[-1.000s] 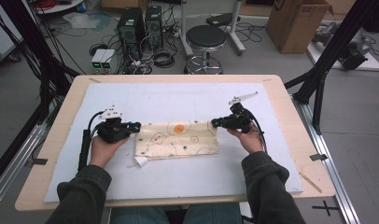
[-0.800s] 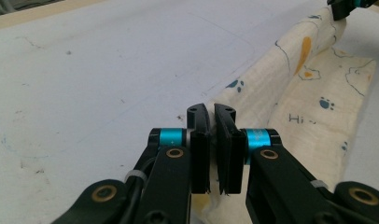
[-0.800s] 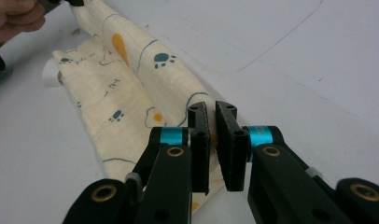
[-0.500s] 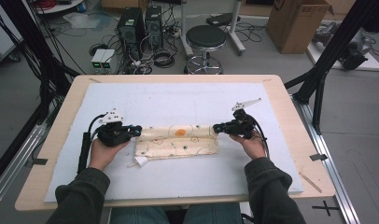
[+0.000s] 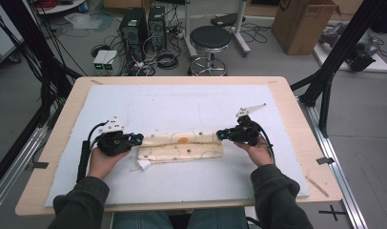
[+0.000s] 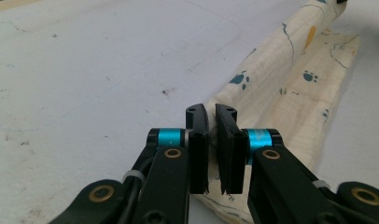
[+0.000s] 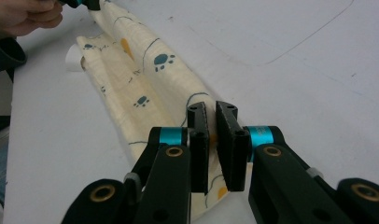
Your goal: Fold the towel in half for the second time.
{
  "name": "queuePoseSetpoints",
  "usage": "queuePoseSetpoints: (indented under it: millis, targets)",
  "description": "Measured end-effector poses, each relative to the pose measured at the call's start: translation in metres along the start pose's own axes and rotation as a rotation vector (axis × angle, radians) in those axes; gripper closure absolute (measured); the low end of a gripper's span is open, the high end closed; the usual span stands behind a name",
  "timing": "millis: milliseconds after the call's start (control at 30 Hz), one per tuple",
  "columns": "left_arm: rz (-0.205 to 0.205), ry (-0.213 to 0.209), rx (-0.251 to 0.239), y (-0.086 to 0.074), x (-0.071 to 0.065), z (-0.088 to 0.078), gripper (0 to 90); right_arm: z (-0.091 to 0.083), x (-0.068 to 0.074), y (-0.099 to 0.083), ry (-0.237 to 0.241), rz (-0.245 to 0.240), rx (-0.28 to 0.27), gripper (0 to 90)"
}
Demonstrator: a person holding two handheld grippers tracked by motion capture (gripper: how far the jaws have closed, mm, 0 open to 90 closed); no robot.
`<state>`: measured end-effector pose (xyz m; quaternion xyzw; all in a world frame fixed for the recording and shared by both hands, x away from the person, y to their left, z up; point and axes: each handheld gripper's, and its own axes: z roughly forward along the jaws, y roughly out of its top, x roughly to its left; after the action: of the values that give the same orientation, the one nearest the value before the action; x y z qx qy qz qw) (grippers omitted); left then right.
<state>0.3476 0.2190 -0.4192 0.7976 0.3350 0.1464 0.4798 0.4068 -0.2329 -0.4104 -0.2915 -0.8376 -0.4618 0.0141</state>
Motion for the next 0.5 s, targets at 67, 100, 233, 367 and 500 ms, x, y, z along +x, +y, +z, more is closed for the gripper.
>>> queuePoseSetpoints:
  millis: [67,100,233,367,500]
  targets:
    - [-0.001,-0.004,-0.005,-0.002,-0.001,-0.001,83.0,0.000,0.001,-0.003,0.005,0.002,0.004,83.5]
    - [0.003,-0.007,-0.005,-0.003,-0.002,-0.001,82.9,0.000,0.002,-0.004,0.004,0.002,0.006,83.5]
    - [0.019,-0.013,0.008,-0.005,-0.005,-0.002,82.9,0.001,0.004,-0.011,0.007,-0.007,0.008,83.4]
    - [0.032,-0.022,0.021,-0.008,-0.008,-0.003,82.9,0.001,0.007,-0.016,0.010,-0.007,0.013,83.2]
    - [0.051,-0.032,0.040,-0.010,-0.012,-0.005,82.8,0.001,0.009,-0.021,0.012,-0.010,0.013,83.0]
